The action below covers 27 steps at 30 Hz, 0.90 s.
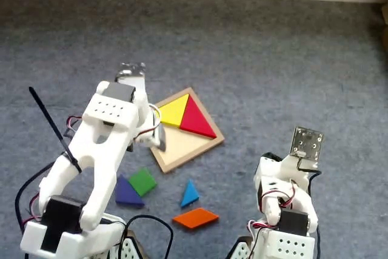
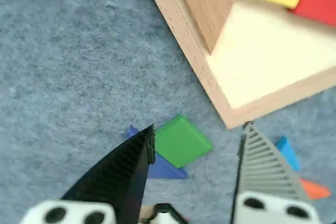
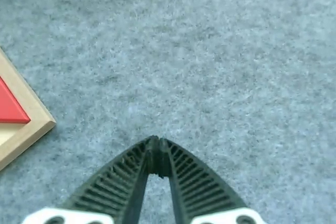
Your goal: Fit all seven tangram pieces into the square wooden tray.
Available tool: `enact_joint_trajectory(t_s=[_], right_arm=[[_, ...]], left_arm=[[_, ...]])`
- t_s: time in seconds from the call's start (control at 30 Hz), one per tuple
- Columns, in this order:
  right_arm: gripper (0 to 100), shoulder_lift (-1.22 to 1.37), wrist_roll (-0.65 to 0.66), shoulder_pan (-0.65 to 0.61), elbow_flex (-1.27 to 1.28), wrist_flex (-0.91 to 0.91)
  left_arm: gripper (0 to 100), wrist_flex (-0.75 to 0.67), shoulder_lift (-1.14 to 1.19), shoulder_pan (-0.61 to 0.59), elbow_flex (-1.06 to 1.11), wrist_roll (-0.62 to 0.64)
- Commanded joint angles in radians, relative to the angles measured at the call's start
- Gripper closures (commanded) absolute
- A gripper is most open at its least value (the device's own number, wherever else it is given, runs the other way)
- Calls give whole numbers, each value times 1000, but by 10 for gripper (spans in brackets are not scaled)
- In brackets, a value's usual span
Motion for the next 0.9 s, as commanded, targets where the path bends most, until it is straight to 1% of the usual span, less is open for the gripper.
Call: enact_joint_trajectory(t_s=[0.0, 0.07, 0.1, 0.27, 0.37, 0.4, 0.5, 0.57, 0.63, 0.73, 0.87], right_arm=[[987, -21, -2, 12, 111, 4], [987, -21, -2, 13, 111, 4], [987, -21, -2, 13, 111, 4], [987, -21, -2, 13, 111, 4], [987, -21, -2, 13, 111, 4], [987, -21, -2, 13, 111, 4], [987, -21, -2, 13, 111, 4], [987, -21, -2, 13, 111, 4], [987, -21, -2, 13, 111, 4], [987, -21, -2, 13, 111, 4], [987, -21, -2, 13, 111, 4]], left_arm=[[806, 11, -39, -19, 47, -362], [807, 11, -42, -19, 82, -494], [807, 11, -44, -19, 94, -523], [806, 2, -47, -8, 139, -597], [805, -77, -42, 7, 202, -637], [798, -106, -41, 16, 226, -641], [731, -178, -41, 36, 305, -629], [708, -221, -39, 44, 343, -588], [709, -261, -38, 44, 364, -577], [711, -273, -38, 44, 375, -574], [781, -275, -36, 44, 378, -574]])
